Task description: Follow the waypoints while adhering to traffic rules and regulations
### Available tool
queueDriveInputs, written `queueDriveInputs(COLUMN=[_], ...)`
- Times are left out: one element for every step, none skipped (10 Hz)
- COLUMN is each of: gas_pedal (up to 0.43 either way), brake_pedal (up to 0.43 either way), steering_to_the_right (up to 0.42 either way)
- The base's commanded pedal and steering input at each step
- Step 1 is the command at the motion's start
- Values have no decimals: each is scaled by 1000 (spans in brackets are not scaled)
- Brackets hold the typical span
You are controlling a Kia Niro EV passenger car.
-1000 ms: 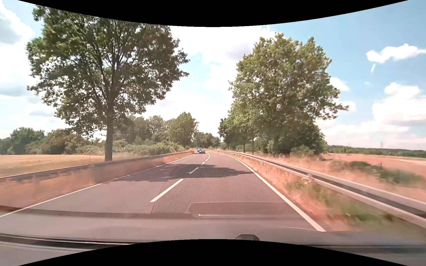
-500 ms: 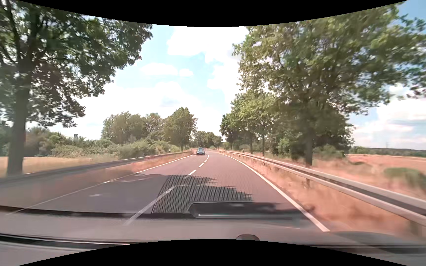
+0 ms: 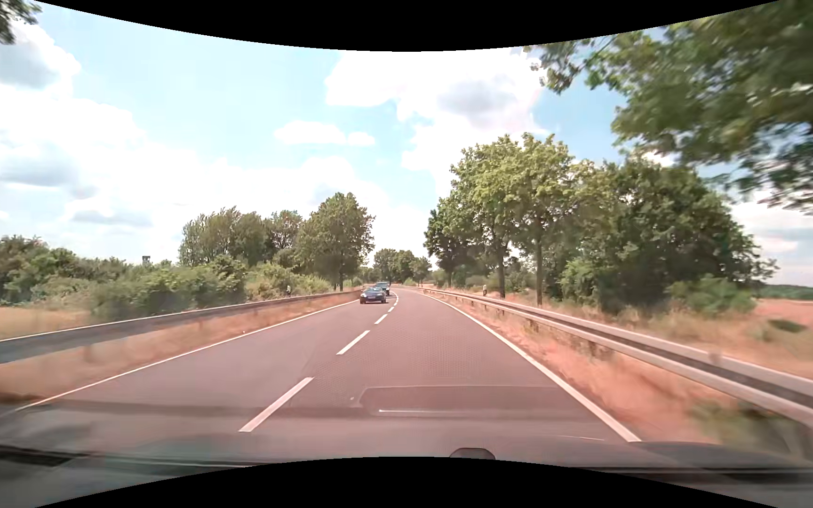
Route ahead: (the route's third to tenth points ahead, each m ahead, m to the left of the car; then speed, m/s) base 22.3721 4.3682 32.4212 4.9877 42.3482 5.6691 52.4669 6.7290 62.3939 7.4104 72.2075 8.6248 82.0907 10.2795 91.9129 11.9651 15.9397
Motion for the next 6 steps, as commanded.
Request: queueDriveInputs(gas_pedal=[79,79,79,79,79,79], brake_pedal=[0,0,0,0,0,0], steering_to_the_right=[-13,-13,-13,-14,-14,-14])
